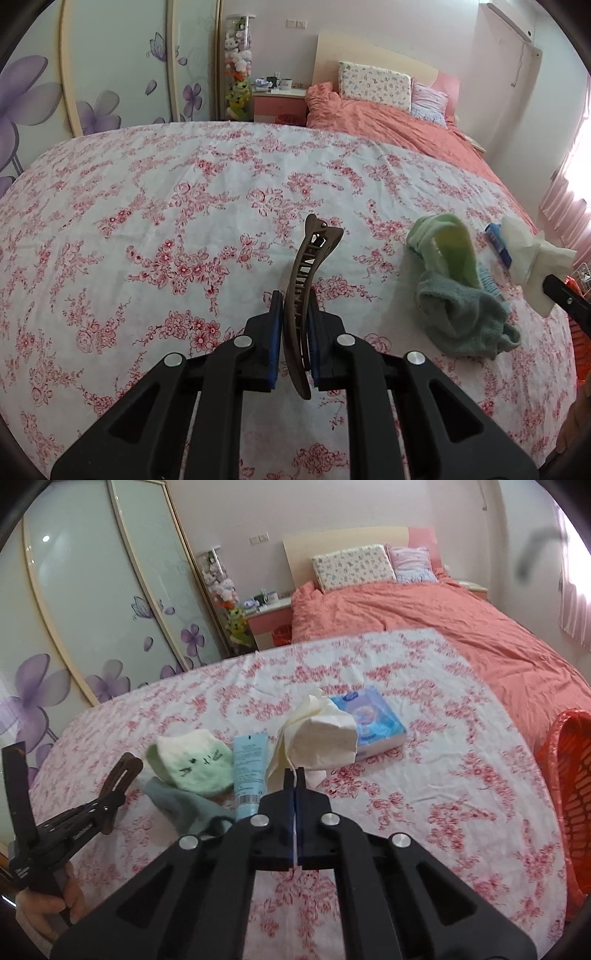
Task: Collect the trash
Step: 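Carry hair clip and tissue to the orange basket and open both tools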
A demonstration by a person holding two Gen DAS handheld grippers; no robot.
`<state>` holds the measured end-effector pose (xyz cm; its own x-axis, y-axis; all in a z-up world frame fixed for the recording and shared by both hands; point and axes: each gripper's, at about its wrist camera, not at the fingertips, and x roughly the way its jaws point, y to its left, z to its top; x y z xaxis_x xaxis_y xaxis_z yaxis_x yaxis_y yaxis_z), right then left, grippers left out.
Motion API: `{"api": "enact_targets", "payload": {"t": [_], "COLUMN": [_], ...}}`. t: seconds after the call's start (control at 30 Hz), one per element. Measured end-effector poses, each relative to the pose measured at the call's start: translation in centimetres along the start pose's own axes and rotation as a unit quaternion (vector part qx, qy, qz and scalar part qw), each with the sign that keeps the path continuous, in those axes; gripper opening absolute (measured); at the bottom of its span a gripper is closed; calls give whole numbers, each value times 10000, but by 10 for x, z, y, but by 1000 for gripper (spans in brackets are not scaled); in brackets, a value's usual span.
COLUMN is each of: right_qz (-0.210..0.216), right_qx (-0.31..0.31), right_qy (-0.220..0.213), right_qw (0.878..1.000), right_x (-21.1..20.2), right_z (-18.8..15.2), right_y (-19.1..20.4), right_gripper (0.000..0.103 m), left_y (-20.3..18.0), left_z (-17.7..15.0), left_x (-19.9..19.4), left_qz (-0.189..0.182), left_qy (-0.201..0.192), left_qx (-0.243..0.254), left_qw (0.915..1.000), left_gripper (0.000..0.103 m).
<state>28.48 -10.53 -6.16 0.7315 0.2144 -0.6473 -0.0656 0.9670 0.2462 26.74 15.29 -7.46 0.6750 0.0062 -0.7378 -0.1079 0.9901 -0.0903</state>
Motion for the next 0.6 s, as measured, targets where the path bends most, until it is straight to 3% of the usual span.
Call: {"api": "enact_targets", "payload": {"t": [0.33, 0.6], "right_qz": [83, -233], "right_qx": [125, 94], "right_qy": [-574, -1071], "right_qw": [9982, 9939], "right_x": [-64, -125], "right_z": [11, 4], "right_y": [-9, -29], "right_gripper": [2, 2], "left_y": [-24, -75], "left_z": [10, 11], "left_x": [-40, -81], "left_qz": [-2, -390], "left_qy": [-305, -521], "left_qx": [148, 475], "left_qw": [9994, 9968], "left_gripper": [13, 13]}}
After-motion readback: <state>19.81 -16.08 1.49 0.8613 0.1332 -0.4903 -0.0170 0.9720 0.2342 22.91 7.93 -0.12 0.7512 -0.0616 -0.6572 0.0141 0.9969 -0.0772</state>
